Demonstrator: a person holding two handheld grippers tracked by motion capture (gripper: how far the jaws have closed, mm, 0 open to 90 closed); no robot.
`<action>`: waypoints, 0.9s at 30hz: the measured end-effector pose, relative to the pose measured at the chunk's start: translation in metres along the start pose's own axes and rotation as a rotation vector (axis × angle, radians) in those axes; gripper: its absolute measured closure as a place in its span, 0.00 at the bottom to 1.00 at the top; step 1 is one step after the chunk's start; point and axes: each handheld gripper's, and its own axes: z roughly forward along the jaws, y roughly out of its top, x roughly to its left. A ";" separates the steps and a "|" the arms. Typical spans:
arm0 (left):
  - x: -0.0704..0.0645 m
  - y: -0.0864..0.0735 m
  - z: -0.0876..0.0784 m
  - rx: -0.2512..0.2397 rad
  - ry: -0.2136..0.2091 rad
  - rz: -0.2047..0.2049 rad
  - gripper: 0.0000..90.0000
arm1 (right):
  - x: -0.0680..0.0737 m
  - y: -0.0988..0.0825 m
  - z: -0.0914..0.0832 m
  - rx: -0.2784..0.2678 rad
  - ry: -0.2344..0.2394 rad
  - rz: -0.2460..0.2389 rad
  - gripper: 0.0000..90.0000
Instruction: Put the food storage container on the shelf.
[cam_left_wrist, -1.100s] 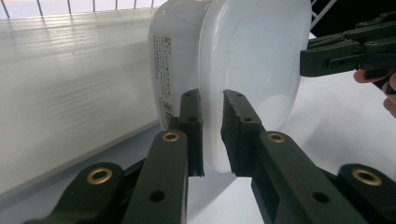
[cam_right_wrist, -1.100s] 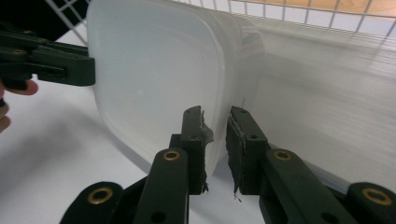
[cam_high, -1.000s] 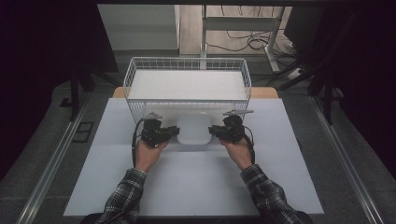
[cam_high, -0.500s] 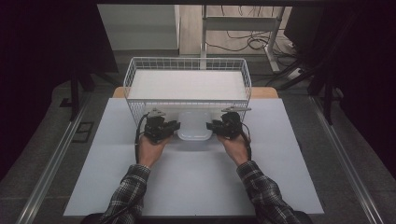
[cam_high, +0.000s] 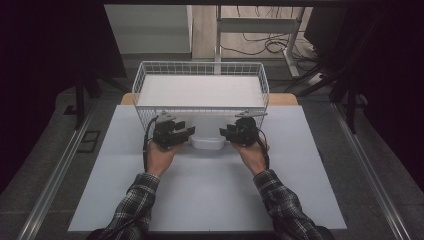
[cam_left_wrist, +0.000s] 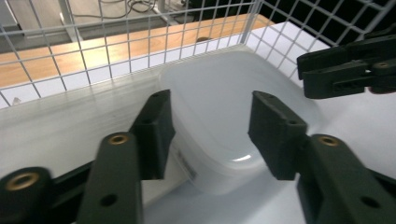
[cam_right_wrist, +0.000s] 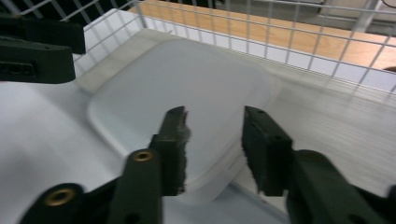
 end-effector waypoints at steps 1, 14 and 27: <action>-0.002 -0.002 -0.004 -0.002 -0.008 0.009 0.49 | 0.002 -0.001 -0.003 0.002 0.004 -0.012 0.75; -0.014 -0.039 -0.036 -0.003 -0.088 -0.020 0.28 | 0.024 -0.015 -0.032 -0.015 0.098 -0.098 0.99; -0.034 -0.075 -0.059 0.061 -0.050 0.052 0.09 | 0.035 -0.033 -0.033 0.004 0.146 -0.125 0.95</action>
